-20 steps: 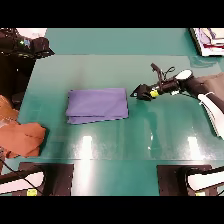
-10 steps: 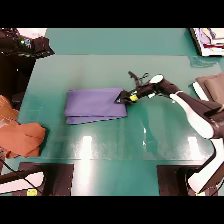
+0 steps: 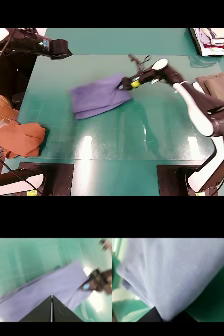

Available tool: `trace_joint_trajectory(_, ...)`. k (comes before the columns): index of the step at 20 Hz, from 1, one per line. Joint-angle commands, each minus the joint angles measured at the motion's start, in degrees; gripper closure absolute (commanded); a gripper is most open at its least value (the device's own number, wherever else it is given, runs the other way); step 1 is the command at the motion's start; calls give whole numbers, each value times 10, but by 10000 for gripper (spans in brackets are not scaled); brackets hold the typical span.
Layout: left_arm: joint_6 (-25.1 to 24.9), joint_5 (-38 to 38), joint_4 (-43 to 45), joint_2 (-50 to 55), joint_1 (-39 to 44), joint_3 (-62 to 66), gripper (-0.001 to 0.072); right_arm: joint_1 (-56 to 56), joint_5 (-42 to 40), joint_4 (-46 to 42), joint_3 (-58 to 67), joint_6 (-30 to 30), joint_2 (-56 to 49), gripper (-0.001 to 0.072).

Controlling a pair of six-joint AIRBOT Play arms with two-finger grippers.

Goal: Fold the shirts.

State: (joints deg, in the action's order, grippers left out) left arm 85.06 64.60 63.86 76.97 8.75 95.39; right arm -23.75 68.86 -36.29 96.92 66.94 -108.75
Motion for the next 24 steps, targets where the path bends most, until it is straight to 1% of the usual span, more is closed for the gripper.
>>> trace_joint_trajectory(1,0,-24,0,0,43,0,682,106,17,-52,21,8,56,694)
trace_joint_trajectory(4,0,-30,0,0,68,0,683,235,7,-73,21,8,113,694)
trace_joint_trajectory(7,0,-40,0,0,88,0,682,361,-11,-72,21,8,149,695)
trace_joint_trajectory(10,0,-48,0,0,102,0,682,468,-24,-68,21,8,159,694)
trace_joint_trajectory(12,1,-52,0,0,102,0,682,518,-31,-69,20,8,158,695)
trace_joint_trajectory(16,1,-56,0,1,102,0,682,573,-55,-61,21,8,159,695)
trace_joint_trajectory(18,1,-56,0,1,102,0,682,586,-58,-12,27,7,158,694)
trace_joint_trajectory(19,1,-56,0,1,102,0,682,588,-59,3,42,7,158,694)
trace_joint_trajectory(21,0,-56,0,1,102,0,682,588,-54,2,94,7,159,695)
trace_joint_trajectory(24,0,-56,0,1,102,0,682,589,-5,-14,173,5,159,695)
